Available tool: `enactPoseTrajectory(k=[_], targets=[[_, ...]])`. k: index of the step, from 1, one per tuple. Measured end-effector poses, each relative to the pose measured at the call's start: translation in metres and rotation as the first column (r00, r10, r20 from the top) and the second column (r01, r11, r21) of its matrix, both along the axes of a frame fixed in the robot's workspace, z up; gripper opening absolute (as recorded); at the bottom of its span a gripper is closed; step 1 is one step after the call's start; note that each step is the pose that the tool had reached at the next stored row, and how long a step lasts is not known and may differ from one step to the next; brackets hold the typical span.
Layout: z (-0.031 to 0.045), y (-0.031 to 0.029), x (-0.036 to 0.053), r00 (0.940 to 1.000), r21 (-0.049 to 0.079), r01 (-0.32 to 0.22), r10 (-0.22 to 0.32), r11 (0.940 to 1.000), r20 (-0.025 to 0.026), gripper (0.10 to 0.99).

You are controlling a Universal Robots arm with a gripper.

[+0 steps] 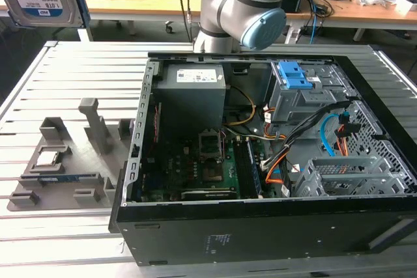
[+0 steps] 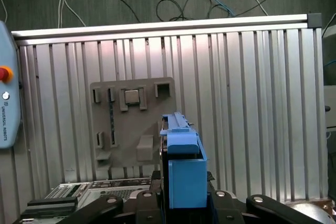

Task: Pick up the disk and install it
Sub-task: 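Pick up the disk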

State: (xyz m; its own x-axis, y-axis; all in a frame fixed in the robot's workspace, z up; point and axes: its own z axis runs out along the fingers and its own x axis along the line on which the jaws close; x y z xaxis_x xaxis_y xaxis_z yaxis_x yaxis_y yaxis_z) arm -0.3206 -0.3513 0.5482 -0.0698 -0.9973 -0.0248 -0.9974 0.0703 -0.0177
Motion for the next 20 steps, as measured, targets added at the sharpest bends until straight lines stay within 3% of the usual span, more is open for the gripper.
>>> enactPoseTrajectory(k=[8,20], targets=[[-0.0066,0.0000,0.0154,1.0000,-0.001,0.000,0.000,1.0000,-0.0001,0.365],[-0.0191,0.0000,0.0454,1.0000,-0.004,0.000,0.000,1.0000,0.0000,0.365]])
